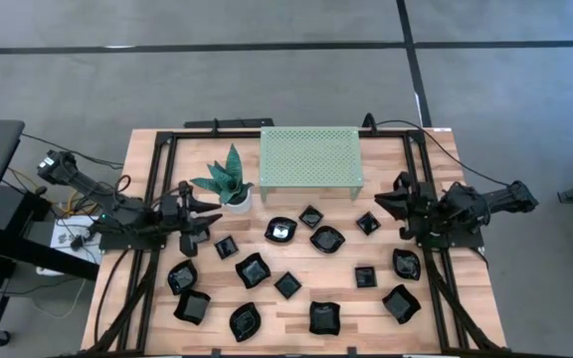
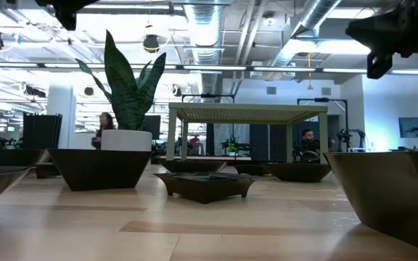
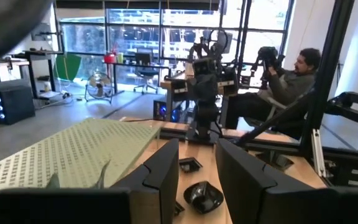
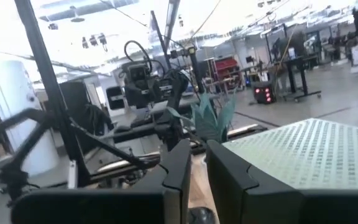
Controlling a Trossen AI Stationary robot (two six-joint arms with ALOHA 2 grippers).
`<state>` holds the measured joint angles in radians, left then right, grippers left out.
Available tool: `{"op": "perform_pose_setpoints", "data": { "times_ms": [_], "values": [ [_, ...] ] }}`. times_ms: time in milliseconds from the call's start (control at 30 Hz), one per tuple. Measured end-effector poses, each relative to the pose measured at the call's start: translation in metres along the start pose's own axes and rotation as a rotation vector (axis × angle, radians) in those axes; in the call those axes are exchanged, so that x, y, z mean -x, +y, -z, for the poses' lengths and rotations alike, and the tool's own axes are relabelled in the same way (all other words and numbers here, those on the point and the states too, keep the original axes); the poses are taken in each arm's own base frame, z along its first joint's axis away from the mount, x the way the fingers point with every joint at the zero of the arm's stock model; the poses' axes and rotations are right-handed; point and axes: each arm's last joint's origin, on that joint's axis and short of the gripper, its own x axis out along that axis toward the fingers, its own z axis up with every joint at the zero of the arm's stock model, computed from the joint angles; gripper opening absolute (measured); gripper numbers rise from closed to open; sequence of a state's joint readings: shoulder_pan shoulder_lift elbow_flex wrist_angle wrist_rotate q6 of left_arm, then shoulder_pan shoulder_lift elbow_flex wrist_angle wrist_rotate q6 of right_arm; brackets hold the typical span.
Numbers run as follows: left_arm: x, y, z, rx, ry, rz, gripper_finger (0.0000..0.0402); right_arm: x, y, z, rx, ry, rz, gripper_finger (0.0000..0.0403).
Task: Pick & Place Mini shaped plates
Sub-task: Put the leaf-shaped plate on the shelf
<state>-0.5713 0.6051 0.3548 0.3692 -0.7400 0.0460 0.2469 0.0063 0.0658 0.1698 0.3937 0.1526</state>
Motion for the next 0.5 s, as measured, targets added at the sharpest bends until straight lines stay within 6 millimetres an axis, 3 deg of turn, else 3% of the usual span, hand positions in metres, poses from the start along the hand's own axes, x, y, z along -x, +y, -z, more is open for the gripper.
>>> {"op": "perform_pose_setpoints", "data": {
  "times_ms": [100,300,500],
  "values": [
    [0.001,0.001,-0.002,0.006,-0.008,-0.001,0.0108,0.000,-0.001,-0.002,0.112,-0.023,0.017,0.0047],
    [0.001,0.001,-0.002,0.009,-0.008,-0.001,0.0108,-0.001,0.002,-0.009,0.164,-0.088,-0.087,0.0050],
    [0.001,0.001,-0.002,0.009,-0.008,-0.003,0.0108,-0.011,0.011,-0.018,0.173,-0.180,-0.258,0.0092]
  ]
}}
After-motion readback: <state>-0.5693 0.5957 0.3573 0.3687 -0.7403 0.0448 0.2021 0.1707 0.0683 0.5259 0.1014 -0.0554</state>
